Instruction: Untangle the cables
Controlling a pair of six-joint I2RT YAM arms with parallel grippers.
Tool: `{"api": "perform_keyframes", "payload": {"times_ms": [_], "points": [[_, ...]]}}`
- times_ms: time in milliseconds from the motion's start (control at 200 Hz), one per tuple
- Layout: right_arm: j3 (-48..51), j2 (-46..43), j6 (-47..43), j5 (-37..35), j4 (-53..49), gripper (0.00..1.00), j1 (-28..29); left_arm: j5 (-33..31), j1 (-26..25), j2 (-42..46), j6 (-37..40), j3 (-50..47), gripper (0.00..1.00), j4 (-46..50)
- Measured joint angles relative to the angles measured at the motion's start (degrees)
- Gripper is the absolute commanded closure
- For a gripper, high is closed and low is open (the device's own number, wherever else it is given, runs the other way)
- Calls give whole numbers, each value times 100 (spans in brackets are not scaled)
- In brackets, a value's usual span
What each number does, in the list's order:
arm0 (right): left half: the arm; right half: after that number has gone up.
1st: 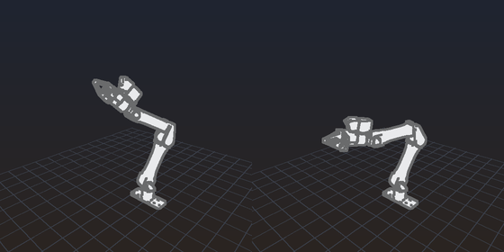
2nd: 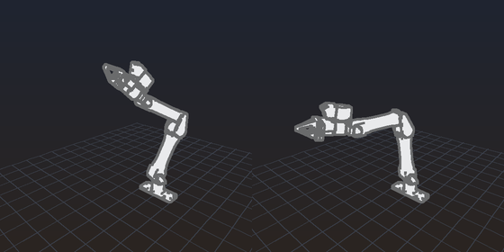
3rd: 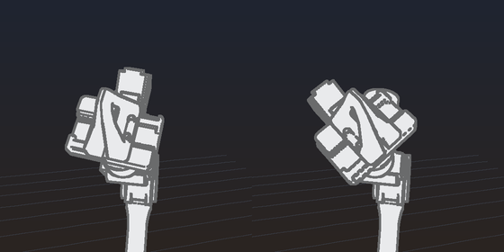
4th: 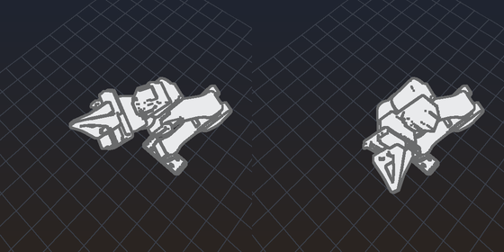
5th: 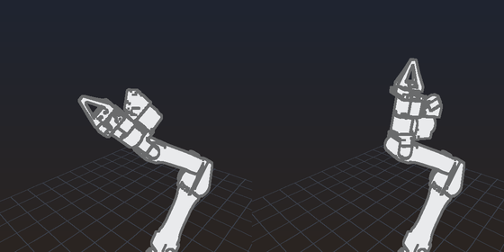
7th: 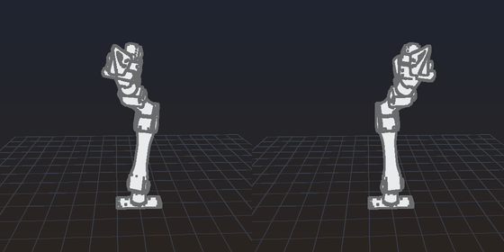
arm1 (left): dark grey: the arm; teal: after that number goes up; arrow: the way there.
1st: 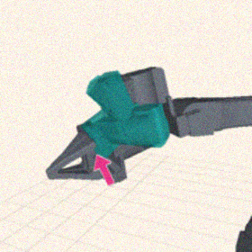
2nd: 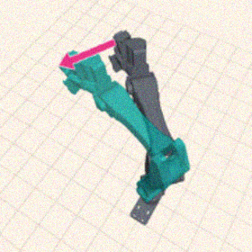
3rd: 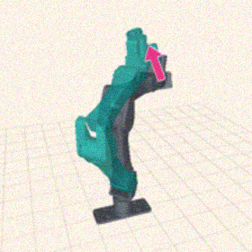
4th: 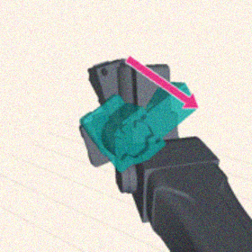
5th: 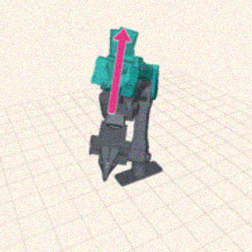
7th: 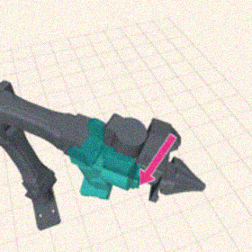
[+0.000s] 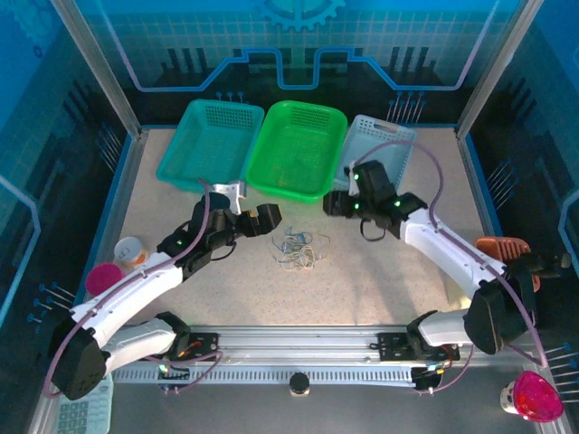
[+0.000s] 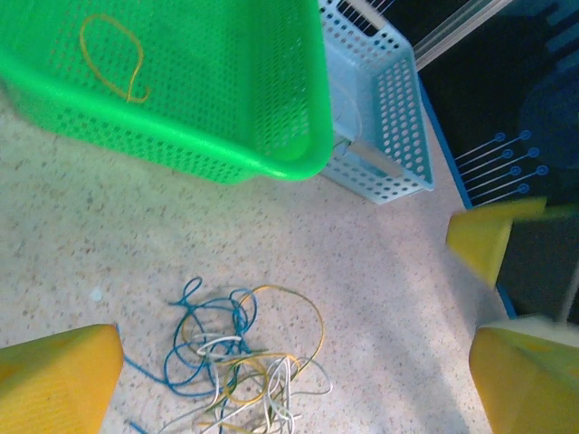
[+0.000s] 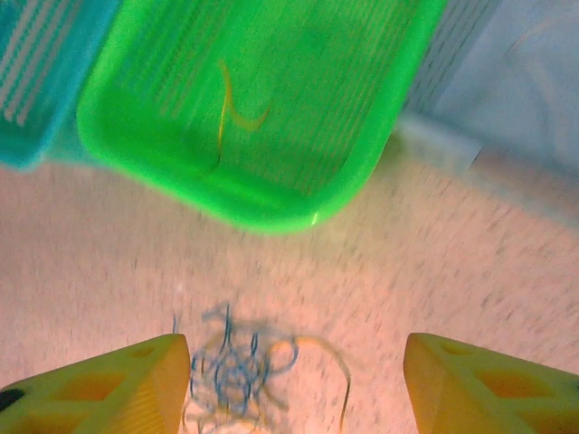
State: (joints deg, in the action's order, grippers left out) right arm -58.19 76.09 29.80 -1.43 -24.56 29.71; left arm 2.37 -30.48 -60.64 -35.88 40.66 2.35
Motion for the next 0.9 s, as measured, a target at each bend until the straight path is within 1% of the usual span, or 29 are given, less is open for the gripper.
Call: {"api": "perform_keyframes", "payload": {"times_ms": [100, 200, 320, 410, 510, 580, 900], "points": [[518, -164, 85, -4, 15, 39, 391, 0, 7, -50, -94, -83, 1, 33], [927, -334, 221, -31, 20, 42, 634, 0, 31, -118, -175, -162, 1, 50], [1318, -485, 365, -160, 15, 47, 669, 0, 37, -125, -181, -234, 1, 59], [1462, -463, 426, -181, 15, 54, 660, 0, 39, -127, -186, -256, 1, 57], [1473, -267, 463, -173, 81, 61, 629, 2, 39, -129, -197, -258, 1, 52], [1473, -61, 487, -160, 201, 64, 601, 2, 39, -129, -197, -258, 1, 52], [1453, 883, 490, -96, 638, 65, 424, 7, 39, -129, -197, -258, 1, 44]]}}
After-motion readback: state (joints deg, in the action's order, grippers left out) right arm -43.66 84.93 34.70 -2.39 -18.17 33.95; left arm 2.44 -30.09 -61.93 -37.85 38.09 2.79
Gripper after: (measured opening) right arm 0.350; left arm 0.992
